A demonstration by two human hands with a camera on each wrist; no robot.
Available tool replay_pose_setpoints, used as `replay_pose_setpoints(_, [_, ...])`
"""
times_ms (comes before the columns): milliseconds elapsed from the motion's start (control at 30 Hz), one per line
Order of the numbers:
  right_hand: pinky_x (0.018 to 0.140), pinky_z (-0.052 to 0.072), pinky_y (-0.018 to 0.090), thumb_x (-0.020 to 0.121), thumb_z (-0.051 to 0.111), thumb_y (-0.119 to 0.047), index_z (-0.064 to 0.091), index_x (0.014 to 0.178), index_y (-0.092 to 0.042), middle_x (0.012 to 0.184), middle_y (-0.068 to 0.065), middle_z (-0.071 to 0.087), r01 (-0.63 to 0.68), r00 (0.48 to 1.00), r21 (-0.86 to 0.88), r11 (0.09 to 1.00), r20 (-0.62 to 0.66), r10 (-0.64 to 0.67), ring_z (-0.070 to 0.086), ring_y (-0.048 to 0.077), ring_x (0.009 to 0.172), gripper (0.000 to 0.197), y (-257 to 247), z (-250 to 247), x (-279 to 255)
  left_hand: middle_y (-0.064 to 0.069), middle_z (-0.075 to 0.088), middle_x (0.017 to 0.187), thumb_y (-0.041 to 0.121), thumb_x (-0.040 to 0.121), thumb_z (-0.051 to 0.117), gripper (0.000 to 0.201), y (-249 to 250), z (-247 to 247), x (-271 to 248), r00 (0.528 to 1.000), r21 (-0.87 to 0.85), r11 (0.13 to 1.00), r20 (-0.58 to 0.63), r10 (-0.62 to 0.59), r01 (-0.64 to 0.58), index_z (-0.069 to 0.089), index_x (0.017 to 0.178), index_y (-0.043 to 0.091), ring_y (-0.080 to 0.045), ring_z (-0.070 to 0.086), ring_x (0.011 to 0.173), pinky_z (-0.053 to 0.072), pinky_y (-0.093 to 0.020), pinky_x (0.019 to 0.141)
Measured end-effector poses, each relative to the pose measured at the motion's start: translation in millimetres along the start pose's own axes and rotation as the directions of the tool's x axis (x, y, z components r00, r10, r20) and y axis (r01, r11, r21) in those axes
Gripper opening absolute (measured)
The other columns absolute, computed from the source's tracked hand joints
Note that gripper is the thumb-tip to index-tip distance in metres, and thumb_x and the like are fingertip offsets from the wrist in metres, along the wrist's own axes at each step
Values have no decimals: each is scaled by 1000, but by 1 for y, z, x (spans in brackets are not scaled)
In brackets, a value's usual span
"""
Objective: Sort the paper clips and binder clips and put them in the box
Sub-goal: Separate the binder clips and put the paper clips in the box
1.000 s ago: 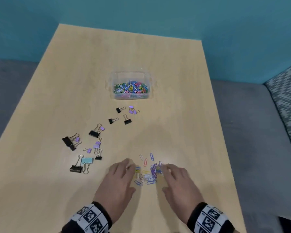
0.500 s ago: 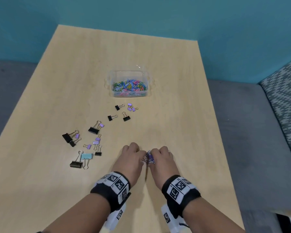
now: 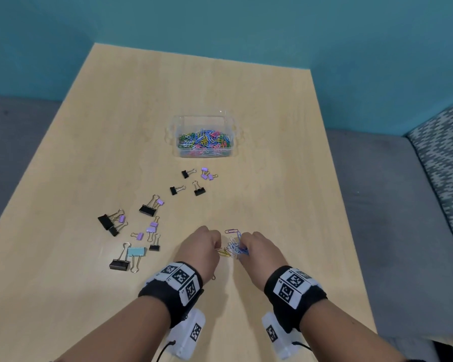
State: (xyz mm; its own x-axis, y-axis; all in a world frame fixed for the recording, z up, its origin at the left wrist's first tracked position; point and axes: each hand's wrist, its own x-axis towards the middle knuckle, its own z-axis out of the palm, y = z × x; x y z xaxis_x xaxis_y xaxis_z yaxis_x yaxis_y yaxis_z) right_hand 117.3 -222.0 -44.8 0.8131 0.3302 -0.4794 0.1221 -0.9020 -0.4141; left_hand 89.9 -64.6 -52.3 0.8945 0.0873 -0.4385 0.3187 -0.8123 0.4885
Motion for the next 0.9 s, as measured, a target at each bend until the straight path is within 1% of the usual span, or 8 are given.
replay_pose_setpoints(133, [64, 46, 34, 82, 56, -13, 51, 82, -19, 84, 1, 54, -67, 997, 161, 985, 38, 61, 52, 23, 72, 7, 4, -4, 4, 2, 56, 88, 5, 79, 49, 21, -3, -7, 1, 999, -115, 992, 37, -39, 43, 61, 75, 22, -19, 57, 78, 45, -26, 65])
replay_pose_setpoints(200, [61, 52, 35, 80, 59, -12, 53, 79, -19, 73, -1, 54, -146, 989, 329, 933, 84, 125, 51, 21, 61, 9, 7, -6, 4, 3, 60, 77, 4, 74, 51, 22, -7, -11, 0, 995, -262, 960, 66, -80, 95, 62, 69, 22, -19, 62, 69, 50, -28, 63])
replay_pose_setpoints(300, [54, 48, 33, 82, 60, -7, 53, 74, -16, 65, 2, 51, -239, 970, 580, 778, 175, 167, 47, 22, 51, 13, 10, -13, 5, -4, 58, 56, -7, 71, 54, 25, -8, -23, -3, 975, -603, 766, 151, -163, 222, 63, 62, 15, -21, 61, 50, 54, -36, 60])
replay_pose_setpoints(400, [54, 44, 32, 79, 64, -9, 55, 72, -16, 56, 5, 54, -231, 971, 712, 663, 216, 106, 55, 26, 51, 13, 5, -34, 8, -9, 59, 61, -11, 77, 60, 16, -7, -43, 1, 959, -758, 587, 213, -189, 284, 64, 71, 4, -23, 61, 51, 51, -41, 65])
replay_pose_setpoints(500, [42, 39, 22, 84, 64, -1, 56, 77, -11, 55, 9, 53, -175, 982, 774, 609, 184, 49, 54, 22, 45, 15, -8, -63, 23, -12, 56, 62, -12, 78, 62, 16, -4, -71, 14, 966, -851, 463, 182, -182, 248, 63, 72, 4, -24, 60, 50, 39, -30, 56])
replay_pose_setpoints(600, [43, 47, 25, 85, 62, 8, 56, 77, -6, 58, 10, 49, -63, 997, 850, 523, 82, -12, 49, 20, 47, 16, -30, -100, 48, -14, 55, 68, -15, 78, 61, 18, 5, -107, 37, 978, -915, 372, 93, -185, 157, 60, 72, 2, -19, 56, 51, 50, -24, 47])
replay_pose_setpoints(767, [45, 51, 26, 85, 63, 6, 53, 76, -10, 58, 1, 52, 95, 995, 834, 543, -85, -44, 49, 14, 45, 21, -76, -154, 111, -9, 54, 68, -16, 78, 62, 22, 18, -166, 92, 970, -928, 374, -87, -226, 4, 58, 71, 4, -13, 56, 47, 57, -22, 53])
replay_pose_setpoints(900, [46, 53, 28, 85, 64, 2, 52, 75, -13, 67, 9, 55, 122, 989, 794, 595, -151, -1, 51, 17, 46, 21, -110, -177, 156, -10, 58, 72, -11, 80, 63, 20, 26, -193, 133, 944, -899, 434, -185, -274, -50, 59, 70, 7, -16, 58, 50, 58, -27, 58])
